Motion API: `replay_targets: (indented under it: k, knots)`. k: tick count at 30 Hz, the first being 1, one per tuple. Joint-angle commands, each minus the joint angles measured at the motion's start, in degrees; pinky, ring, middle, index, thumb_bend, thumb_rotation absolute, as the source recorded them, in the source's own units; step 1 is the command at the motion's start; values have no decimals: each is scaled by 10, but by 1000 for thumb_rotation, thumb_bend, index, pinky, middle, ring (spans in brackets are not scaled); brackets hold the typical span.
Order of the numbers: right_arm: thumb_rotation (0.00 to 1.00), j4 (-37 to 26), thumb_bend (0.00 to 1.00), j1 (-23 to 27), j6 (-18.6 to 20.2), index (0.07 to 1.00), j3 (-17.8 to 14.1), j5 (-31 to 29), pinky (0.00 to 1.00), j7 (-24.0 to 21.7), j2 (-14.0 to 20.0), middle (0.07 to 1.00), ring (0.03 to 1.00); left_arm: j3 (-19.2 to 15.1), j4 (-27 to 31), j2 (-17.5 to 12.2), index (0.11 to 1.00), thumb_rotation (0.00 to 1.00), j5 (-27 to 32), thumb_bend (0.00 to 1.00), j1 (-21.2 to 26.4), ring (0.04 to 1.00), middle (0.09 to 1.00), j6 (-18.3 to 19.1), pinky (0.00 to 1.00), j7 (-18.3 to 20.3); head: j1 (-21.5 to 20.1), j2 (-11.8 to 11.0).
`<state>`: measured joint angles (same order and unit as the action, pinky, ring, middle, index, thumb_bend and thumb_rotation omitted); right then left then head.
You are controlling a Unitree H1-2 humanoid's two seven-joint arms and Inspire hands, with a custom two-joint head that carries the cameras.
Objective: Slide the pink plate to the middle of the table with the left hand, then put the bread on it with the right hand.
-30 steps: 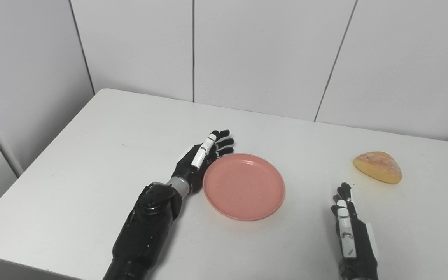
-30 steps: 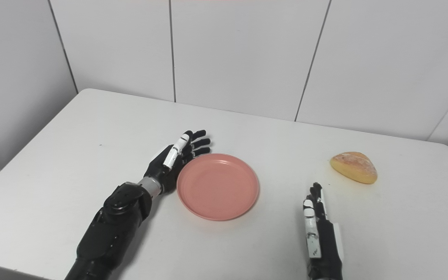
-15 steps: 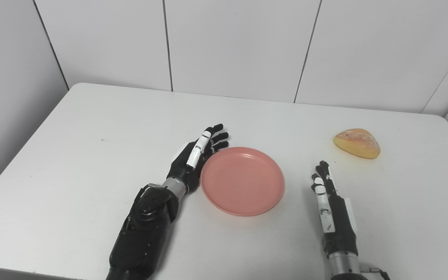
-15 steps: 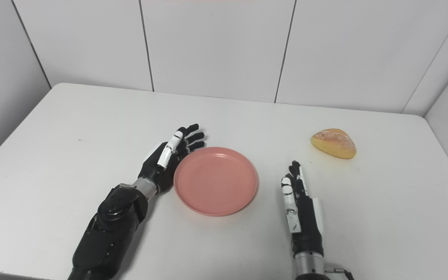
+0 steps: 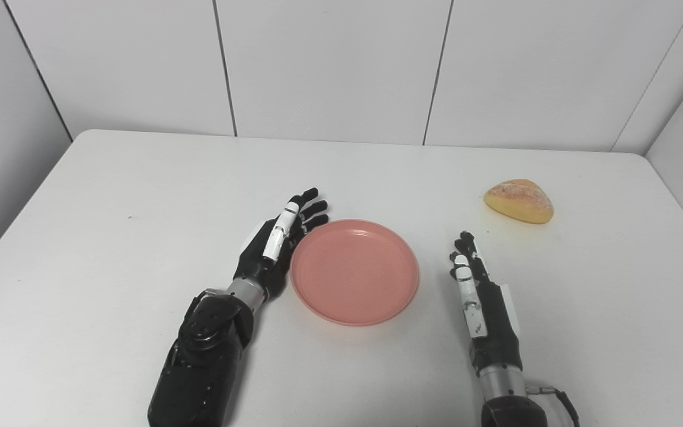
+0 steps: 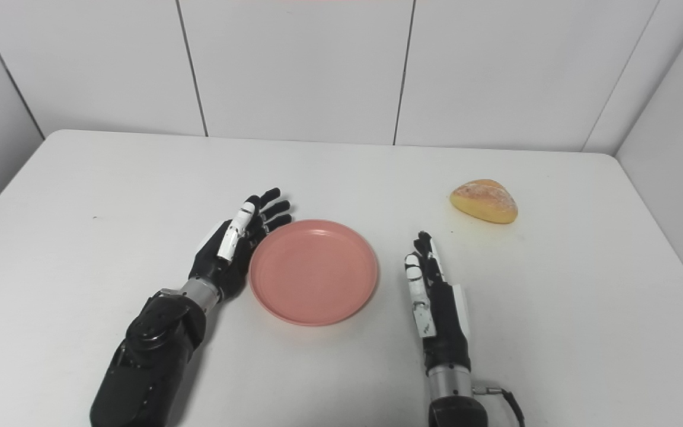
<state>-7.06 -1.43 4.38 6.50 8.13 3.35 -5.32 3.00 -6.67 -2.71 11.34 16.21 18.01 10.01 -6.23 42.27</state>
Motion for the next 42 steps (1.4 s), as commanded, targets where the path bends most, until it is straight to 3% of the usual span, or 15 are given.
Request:
replay_targets:
  k: [1,6,11,16,21,27,33,37,39,42]
  knots:
    - [1000,-27,296,6,8,961,7,5,925,-6,-2,958,943,6,4,-1,904,1000,2,334,-7,898,905,34,902,9,-4,0]
    - [1000,-61,326,12,18,942,5,32,893,-1,6,940,923,4,10,1,902,1000,5,331,-9,897,905,42,904,10,-21,1]
    - [1000,-96,255,30,37,921,-3,47,847,-2,16,912,892,1,9,1,903,1000,12,330,-8,897,905,45,907,11,-38,-4]
    - [1000,-116,332,59,33,894,-11,78,827,2,35,898,878,0,5,-3,898,1000,16,330,-6,897,904,47,905,13,-72,-15]
    - [1000,-133,330,92,45,855,-28,116,796,8,52,868,862,-2,1,-4,897,1000,18,322,-5,896,903,47,901,18,-96,-23]
    - [1000,-136,420,142,54,872,-40,174,779,3,87,871,856,-5,-4,-5,899,1000,24,317,-4,897,904,47,903,23,-111,-27]
    - [987,-115,506,209,82,879,-37,245,785,-24,146,879,857,-7,-2,-7,897,1000,25,308,-5,890,899,50,894,23,-124,-29]
    - [847,-100,591,247,109,903,-33,275,746,-57,181,895,852,-9,-3,-8,896,1000,27,310,-4,892,899,51,900,25,-129,-30]
    - [777,-87,633,265,116,900,-29,288,773,-68,198,909,878,-9,-4,-9,897,1000,28,308,-4,892,900,51,900,27,-131,-30]
    - [620,-63,770,296,132,898,-23,312,774,-87,223,917,883,-10,-2,-9,899,1000,28,310,-4,895,904,53,902,28,-133,-28]
